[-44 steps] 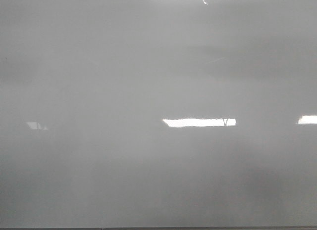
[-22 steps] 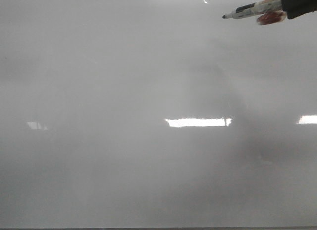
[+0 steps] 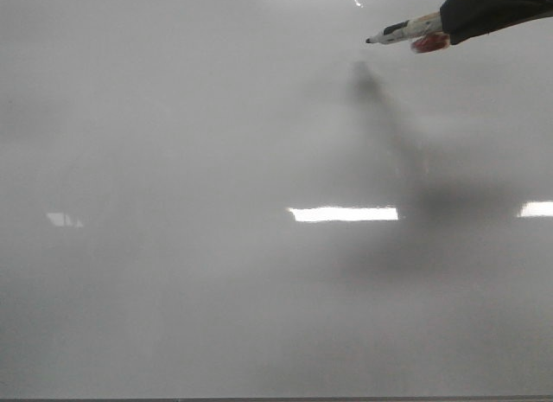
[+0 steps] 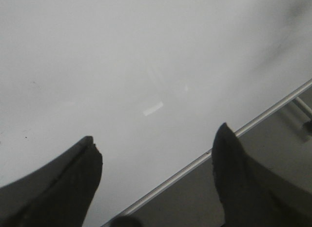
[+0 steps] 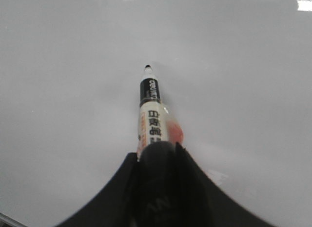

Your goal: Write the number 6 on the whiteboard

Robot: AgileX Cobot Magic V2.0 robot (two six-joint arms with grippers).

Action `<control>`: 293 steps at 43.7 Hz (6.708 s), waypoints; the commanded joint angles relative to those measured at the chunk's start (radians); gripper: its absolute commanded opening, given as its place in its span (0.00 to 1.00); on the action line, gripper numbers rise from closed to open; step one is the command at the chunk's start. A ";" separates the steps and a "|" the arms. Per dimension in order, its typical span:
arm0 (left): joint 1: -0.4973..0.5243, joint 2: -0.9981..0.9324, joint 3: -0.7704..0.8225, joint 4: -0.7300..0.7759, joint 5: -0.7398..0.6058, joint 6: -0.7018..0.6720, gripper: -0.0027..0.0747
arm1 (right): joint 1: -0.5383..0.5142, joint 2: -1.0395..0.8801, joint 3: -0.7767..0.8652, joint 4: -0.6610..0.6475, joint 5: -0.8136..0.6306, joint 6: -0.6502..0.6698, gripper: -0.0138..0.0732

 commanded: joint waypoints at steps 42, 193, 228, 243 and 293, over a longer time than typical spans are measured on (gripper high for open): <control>0.004 -0.011 -0.025 -0.027 -0.091 -0.004 0.65 | 0.050 0.040 -0.046 -0.082 0.100 -0.029 0.09; 0.229 0.238 0.069 0.487 -0.359 -0.670 0.02 | 0.120 -0.391 -0.046 -0.122 0.559 -0.387 0.90; 0.229 0.470 0.148 0.483 -0.873 -0.670 0.33 | 0.120 -0.391 -0.046 -0.122 0.558 -0.387 0.90; 0.229 0.379 0.106 0.483 -0.700 -0.668 0.51 | 0.120 -0.391 -0.129 -0.157 0.624 -0.192 0.90; -0.184 -0.298 0.017 0.371 0.006 -0.515 0.29 | 0.090 -0.589 -0.171 -0.455 0.872 0.294 0.57</control>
